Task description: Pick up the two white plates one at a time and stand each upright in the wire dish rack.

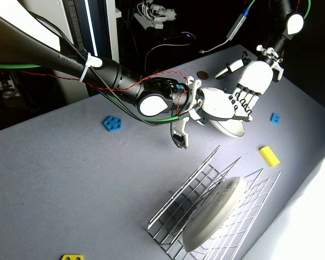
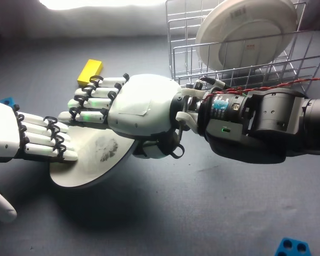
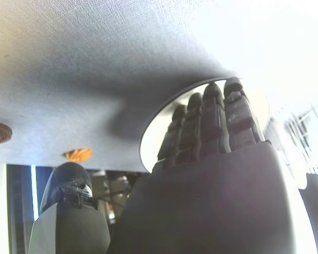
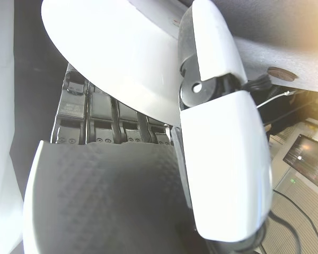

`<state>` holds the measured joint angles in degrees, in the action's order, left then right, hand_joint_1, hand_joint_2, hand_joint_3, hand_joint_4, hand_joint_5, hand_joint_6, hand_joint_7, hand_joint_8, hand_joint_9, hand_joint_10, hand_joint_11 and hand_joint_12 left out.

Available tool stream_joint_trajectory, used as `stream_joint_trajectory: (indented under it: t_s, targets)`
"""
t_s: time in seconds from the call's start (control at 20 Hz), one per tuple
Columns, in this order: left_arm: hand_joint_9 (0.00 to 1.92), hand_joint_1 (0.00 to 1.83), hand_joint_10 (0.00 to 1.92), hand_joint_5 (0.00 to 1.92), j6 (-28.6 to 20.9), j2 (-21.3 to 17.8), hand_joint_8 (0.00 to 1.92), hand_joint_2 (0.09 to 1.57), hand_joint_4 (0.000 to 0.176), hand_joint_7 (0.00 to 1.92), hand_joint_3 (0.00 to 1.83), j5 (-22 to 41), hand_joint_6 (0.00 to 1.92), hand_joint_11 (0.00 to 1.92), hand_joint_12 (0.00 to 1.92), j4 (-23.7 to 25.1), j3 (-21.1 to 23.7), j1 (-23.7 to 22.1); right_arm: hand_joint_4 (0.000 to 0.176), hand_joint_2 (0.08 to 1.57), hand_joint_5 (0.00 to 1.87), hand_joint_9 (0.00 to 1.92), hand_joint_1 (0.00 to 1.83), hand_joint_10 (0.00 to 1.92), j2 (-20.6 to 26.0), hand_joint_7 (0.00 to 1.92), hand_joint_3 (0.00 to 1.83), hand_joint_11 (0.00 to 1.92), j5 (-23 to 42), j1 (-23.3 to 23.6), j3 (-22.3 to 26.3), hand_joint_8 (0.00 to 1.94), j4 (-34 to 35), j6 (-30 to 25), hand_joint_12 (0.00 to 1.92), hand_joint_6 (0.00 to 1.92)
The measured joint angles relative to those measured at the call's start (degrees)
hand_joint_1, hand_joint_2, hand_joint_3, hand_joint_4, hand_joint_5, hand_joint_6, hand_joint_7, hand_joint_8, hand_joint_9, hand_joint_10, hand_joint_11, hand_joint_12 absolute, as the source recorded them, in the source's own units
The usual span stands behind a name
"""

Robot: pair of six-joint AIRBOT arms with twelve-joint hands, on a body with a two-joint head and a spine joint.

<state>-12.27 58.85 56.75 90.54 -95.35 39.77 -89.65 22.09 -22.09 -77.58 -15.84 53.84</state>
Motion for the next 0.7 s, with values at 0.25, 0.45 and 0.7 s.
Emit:
stream_joint_trajectory:
  t_s: [0.25,0.45,0.7]
  targets:
    - [0.00,0.00,0.00,0.01,0.00,0.11,0.00,1.01,0.000,0.00,0.00,0.00,0.00,0.00,0.00,-0.07,0.00,0.00,0.038,1.09,0.00,0.00,1.30,0.00,-0.02,0.00,0.00,0.00,-0.04,-0.04,0.00,0.00,-0.02,0.00,0.23,0.00]
    - [0.00,0.00,0.00,0.02,0.00,0.11,0.00,1.01,0.000,0.01,0.00,-0.02,0.00,0.00,0.00,-0.07,0.00,0.00,0.006,1.09,0.05,0.00,1.32,0.00,-0.02,0.00,0.00,0.00,-0.02,-0.04,0.00,0.00,-0.02,0.00,0.31,0.01]
    - [0.00,0.00,0.00,0.02,0.09,0.11,0.01,1.01,0.000,0.01,0.00,-0.02,0.01,0.00,0.00,-0.20,0.00,0.22,0.000,1.07,0.68,0.68,1.39,0.09,-0.24,0.67,0.00,0.31,0.42,-0.44,0.00,0.05,0.00,0.02,1.08,0.06]
